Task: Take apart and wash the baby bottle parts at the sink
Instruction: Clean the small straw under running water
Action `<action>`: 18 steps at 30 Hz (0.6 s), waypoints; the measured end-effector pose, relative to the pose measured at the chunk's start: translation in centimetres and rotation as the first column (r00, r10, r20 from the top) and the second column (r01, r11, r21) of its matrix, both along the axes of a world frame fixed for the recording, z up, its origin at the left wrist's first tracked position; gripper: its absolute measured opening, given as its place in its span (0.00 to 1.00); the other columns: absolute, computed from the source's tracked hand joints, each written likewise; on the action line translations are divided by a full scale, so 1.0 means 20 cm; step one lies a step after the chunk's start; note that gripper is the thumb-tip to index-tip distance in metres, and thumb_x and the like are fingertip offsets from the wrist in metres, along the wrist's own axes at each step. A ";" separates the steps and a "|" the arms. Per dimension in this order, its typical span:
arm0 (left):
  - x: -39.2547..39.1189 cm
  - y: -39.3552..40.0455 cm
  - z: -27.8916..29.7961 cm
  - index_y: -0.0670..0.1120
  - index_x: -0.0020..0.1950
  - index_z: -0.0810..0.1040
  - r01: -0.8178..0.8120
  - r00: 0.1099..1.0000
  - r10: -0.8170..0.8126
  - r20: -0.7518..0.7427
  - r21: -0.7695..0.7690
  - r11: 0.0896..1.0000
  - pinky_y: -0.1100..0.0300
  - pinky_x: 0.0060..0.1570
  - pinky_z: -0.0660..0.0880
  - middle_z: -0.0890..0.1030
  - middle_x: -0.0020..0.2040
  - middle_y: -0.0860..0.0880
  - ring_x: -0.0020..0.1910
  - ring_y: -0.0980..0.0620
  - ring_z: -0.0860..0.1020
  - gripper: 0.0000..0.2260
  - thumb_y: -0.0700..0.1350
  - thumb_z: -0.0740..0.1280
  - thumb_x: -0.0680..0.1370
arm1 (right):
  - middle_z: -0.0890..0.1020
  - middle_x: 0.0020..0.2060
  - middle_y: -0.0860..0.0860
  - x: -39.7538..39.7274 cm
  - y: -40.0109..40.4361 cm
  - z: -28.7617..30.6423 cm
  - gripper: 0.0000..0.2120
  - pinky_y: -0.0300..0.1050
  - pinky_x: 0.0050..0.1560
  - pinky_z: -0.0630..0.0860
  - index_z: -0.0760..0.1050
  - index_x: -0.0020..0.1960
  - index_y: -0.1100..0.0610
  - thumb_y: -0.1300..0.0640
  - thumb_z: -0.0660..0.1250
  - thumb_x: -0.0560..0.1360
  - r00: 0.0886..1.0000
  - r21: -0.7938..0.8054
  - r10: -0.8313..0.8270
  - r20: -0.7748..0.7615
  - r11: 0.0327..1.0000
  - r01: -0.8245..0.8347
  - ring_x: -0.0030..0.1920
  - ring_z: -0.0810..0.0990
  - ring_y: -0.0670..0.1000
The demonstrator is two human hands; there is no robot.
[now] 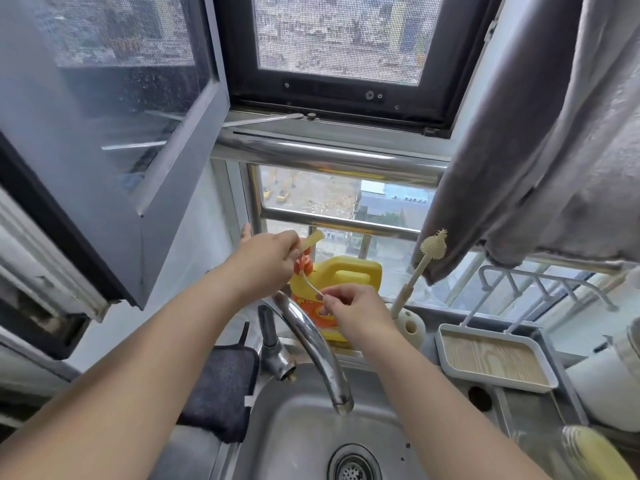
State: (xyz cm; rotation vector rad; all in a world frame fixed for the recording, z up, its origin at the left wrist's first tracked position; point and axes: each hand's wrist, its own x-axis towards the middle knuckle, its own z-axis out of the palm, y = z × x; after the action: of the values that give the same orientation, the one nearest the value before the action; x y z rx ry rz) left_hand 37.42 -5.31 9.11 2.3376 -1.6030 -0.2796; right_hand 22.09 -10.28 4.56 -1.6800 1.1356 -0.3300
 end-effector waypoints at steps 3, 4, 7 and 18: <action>-0.01 0.03 0.00 0.46 0.49 0.71 -0.014 0.997 0.009 -0.083 -0.056 0.998 0.43 0.74 0.43 0.73 0.34 0.53 0.37 0.52 0.72 0.07 0.44 0.54 0.83 | 0.83 0.43 0.45 -0.03 0.01 0.01 0.08 0.36 0.45 0.71 0.81 0.54 0.50 0.54 0.63 0.79 1.000 0.018 0.014 0.021 1.000 -0.015 0.46 0.79 0.42; -0.02 0.05 0.00 0.46 0.49 0.71 -0.033 0.993 0.022 -0.117 -0.093 0.995 0.44 0.74 0.44 0.72 0.32 0.53 0.35 0.54 0.71 0.07 0.44 0.55 0.83 | 0.83 0.42 0.45 -0.05 0.02 0.02 0.08 0.33 0.41 0.71 0.81 0.53 0.50 0.54 0.63 0.79 0.999 0.026 0.015 0.035 1.000 -0.016 0.44 0.79 0.40; -0.07 0.14 0.01 0.46 0.49 0.72 -0.071 0.983 0.027 -0.179 -0.239 0.968 0.47 0.73 0.53 0.77 0.33 0.48 0.36 0.51 0.74 0.05 0.43 0.57 0.82 | 0.83 0.36 0.43 -0.13 0.04 0.04 0.07 0.29 0.36 0.70 0.80 0.46 0.46 0.55 0.65 0.78 0.995 0.033 -0.006 0.102 0.999 0.003 0.38 0.79 0.36; -0.47 0.45 0.06 0.48 0.54 0.79 -0.080 0.938 -0.138 -0.318 -0.585 0.807 0.76 0.46 0.68 0.80 0.47 0.57 0.49 0.66 0.76 0.06 0.42 0.65 0.78 | 0.82 0.31 0.47 -0.67 0.22 0.29 0.10 0.27 0.38 0.72 0.82 0.42 0.52 0.64 0.66 0.76 0.911 -0.114 -0.066 0.406 0.986 0.122 0.34 0.79 0.40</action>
State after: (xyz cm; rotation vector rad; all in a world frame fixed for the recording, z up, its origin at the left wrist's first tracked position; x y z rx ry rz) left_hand 28.06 3.67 10.34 1.6744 -1.3084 -0.1524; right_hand 8.73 -5.86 10.41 -1.5814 0.8999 -0.7938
